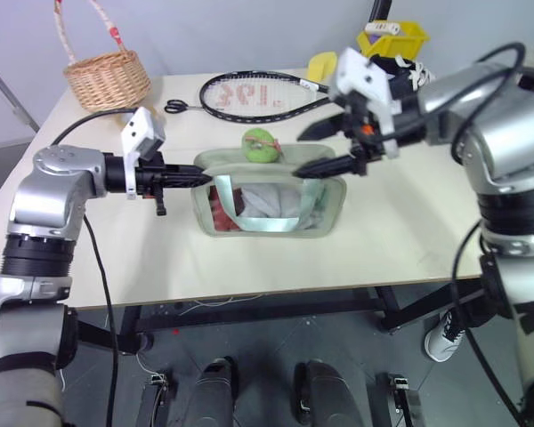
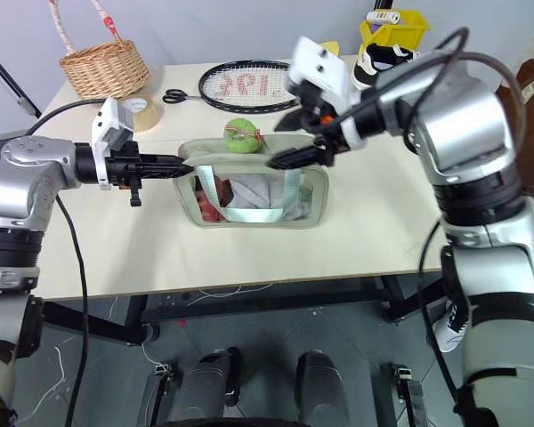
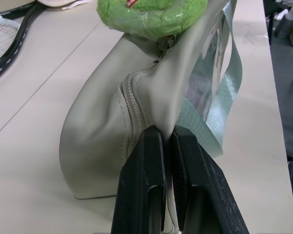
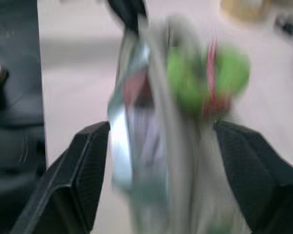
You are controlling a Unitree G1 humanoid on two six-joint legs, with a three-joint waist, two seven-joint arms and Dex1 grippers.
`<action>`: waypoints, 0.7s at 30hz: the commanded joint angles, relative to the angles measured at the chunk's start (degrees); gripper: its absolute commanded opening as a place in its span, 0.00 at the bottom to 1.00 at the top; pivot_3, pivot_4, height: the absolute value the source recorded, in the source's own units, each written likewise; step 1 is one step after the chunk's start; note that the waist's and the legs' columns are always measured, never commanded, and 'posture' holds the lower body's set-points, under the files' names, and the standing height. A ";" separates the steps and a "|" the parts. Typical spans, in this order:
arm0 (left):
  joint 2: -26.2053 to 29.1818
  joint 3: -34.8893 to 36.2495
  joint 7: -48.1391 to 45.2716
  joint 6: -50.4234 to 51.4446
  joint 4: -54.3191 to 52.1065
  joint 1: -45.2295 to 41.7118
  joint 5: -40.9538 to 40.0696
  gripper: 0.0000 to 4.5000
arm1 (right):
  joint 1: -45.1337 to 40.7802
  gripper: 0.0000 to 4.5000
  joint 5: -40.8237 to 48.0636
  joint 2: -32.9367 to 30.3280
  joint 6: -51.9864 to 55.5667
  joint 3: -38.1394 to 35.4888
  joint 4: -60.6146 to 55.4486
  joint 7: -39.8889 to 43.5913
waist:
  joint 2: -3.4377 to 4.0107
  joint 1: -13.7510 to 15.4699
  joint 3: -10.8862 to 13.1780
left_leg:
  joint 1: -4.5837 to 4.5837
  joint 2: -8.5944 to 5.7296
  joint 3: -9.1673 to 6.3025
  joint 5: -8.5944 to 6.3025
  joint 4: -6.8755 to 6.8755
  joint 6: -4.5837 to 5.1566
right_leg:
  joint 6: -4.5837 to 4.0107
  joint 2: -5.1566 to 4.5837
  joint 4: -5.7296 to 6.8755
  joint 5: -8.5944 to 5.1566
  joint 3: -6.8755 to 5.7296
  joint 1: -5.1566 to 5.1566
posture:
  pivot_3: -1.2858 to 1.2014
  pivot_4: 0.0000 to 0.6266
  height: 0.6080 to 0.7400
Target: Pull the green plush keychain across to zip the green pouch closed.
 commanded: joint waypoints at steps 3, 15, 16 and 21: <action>0.15 0.29 0.23 0.53 -2.41 -0.23 -0.38 0.00 | -3.73 0.81 -5.78 5.23 -5.58 2.49 8.46 -6.61 | -0.01 0.39 0.00 | -0.07 -0.01 0.00 0.00 0.04 0.00 | 0.00 0.00 -0.02 0.00 -0.01 0.00 | 0.52 0.24 0.98; 0.56 1.09 0.74 1.36 -3.40 0.55 -0.76 0.00 | -4.32 0.03 -9.05 6.32 -7.39 4.73 10.60 -6.08 | -0.01 0.13 0.00 | -0.07 -0.01 0.00 0.00 0.05 0.00 | 0.01 0.00 -0.02 0.01 0.00 0.00 | 0.52 0.24 0.98; 0.59 1.03 0.71 1.22 -3.35 0.56 -0.68 0.00 | -4.27 0.03 -8.82 6.34 -6.98 4.36 10.46 -6.20 | -0.01 0.13 0.00 | -0.07 -0.01 0.01 0.00 0.05 0.00 | 0.01 0.00 -0.02 0.01 0.00 0.00 | 0.52 0.24 0.98; 0.53 1.14 1.19 1.13 -2.55 0.27 -0.44 0.00 | -3.50 0.03 -8.61 3.39 -4.98 1.65 10.58 -7.34 | -0.01 0.18 0.00 | -0.07 -0.01 0.01 0.00 0.05 0.00 | 0.01 0.00 -0.02 0.01 0.00 0.00 | 0.52 0.24 0.98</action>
